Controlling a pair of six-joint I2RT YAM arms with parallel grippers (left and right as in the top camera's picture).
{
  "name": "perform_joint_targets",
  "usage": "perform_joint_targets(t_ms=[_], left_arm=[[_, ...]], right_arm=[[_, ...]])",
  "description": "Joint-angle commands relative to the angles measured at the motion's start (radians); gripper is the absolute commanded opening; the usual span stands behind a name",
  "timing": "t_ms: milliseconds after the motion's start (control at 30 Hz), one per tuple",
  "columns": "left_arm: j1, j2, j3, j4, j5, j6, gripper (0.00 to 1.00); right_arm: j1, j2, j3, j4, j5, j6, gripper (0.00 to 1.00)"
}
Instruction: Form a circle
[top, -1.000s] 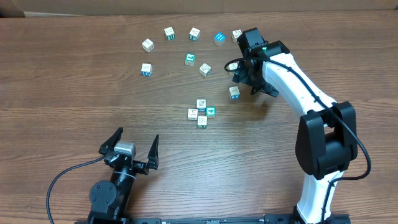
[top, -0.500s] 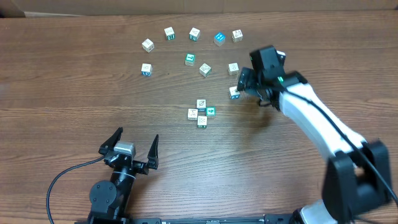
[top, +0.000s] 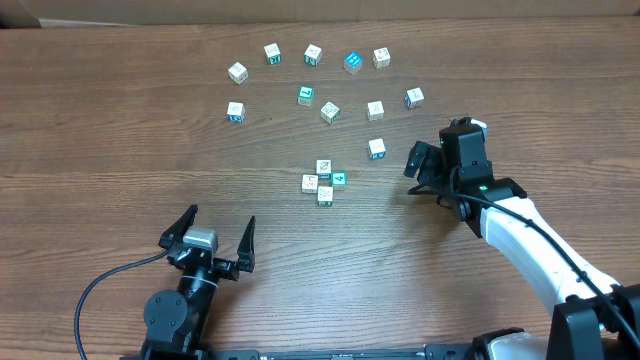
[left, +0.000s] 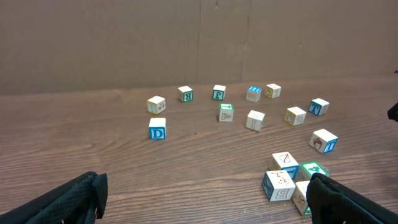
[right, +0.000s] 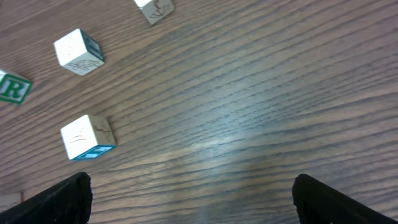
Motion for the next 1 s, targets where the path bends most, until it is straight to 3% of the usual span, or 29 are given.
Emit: perform_joint_targets(t_ms=[0, 300, 533, 967], left_arm=[[-0.002, -0.012, -0.004, -0.003, -0.007, 0.022, 1.0], [-0.002, -0.012, -0.004, -0.003, -0.007, 0.022, 1.0], [-0.002, -0.012, -0.004, -0.003, -0.007, 0.023, 0.99], [-0.002, -0.012, -0.004, -0.003, -0.007, 0.022, 1.0]], right_arm=[[-0.004, -0.028, -0.007, 0.01, -0.021, -0.027, 1.0], [-0.004, -0.063, -0.028, 0.02, -0.031, -0.027, 1.0], [-0.008, -0.189, -0.201, 0.183, -0.031, -0.027, 1.0], [-0.082, -0.393, -0.419, 0.319, -0.09, -0.031, 1.0]])
